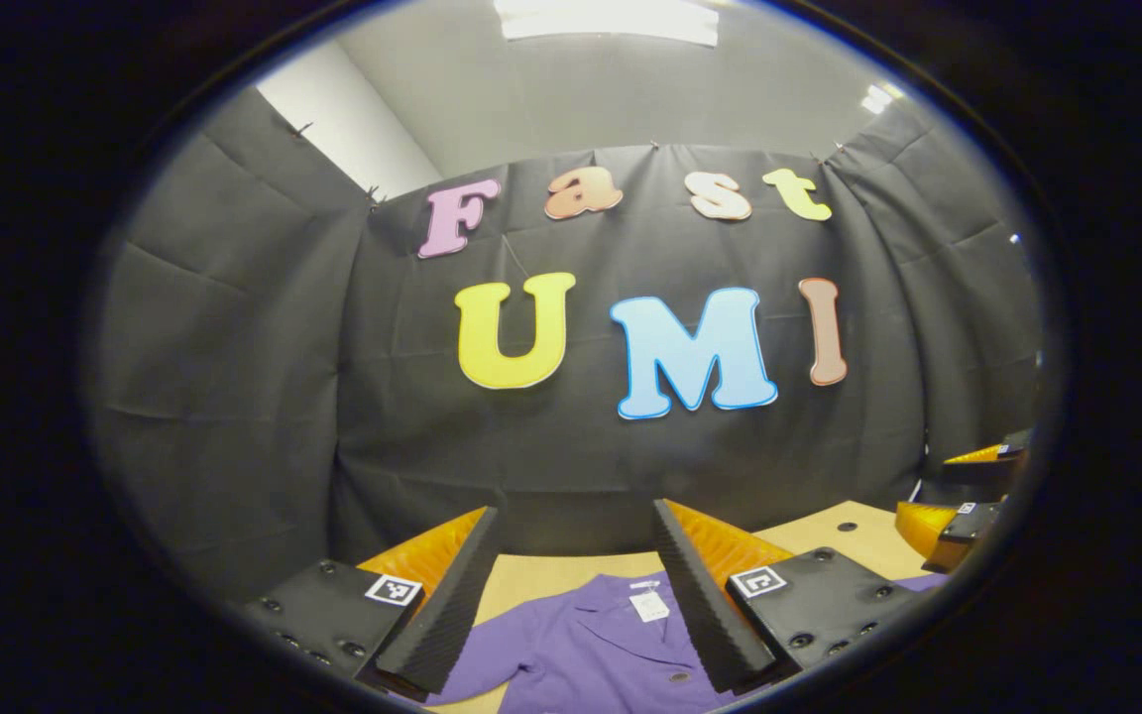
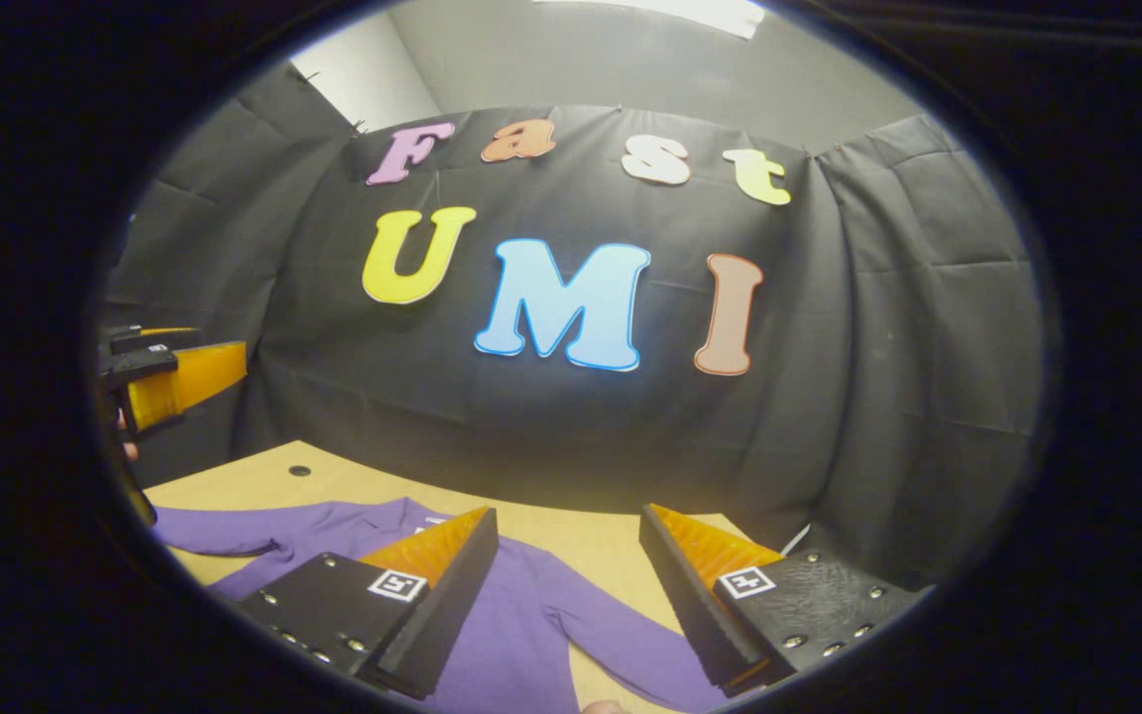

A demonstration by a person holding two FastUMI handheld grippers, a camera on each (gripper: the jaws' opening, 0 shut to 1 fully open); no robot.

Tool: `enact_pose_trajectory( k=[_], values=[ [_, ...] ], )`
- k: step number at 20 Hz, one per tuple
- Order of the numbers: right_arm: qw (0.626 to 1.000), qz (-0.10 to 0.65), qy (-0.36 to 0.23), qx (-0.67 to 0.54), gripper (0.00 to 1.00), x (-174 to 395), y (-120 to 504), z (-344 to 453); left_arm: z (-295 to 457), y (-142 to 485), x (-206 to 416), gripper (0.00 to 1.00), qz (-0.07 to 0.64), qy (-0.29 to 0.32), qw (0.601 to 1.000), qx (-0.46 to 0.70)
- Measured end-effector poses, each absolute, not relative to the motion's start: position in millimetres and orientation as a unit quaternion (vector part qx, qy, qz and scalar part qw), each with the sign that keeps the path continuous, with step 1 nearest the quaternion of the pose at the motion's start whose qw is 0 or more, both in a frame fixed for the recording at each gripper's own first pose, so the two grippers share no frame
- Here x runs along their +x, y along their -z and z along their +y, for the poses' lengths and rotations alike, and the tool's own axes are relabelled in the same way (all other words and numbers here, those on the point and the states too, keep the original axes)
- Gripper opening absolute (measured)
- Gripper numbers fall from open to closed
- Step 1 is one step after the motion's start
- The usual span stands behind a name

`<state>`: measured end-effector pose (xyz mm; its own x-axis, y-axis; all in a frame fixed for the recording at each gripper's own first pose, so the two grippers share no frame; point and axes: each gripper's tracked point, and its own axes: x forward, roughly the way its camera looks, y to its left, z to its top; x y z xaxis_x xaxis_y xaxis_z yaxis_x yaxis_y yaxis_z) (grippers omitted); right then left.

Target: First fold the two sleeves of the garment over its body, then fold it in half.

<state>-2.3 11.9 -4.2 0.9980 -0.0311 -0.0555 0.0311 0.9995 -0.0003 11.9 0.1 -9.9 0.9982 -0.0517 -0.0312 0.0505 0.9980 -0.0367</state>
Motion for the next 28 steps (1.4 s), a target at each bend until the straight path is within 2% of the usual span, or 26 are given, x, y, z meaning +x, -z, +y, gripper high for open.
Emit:
enact_pose_trajectory(
  k=[8,15,23,28],
  values=[
    [0.997,0.061,0.038,0.020,0.91,-9,23,0,2,17,13,1.00,0.025,0.028,0.999,-0.027],
    [0.982,0.135,0.124,0.035,0.92,-19,70,-61,9,22,16,1.00,0.034,0.024,0.999,-0.020],
    [0.939,0.256,0.211,0.093,0.92,-50,152,-124,7,30,20,1.00,0.046,0.025,0.998,-0.020],
    [0.903,0.324,0.245,0.136,0.92,-75,204,-149,1,35,28,1.00,0.052,0.031,0.998,-0.021]
  ],
)
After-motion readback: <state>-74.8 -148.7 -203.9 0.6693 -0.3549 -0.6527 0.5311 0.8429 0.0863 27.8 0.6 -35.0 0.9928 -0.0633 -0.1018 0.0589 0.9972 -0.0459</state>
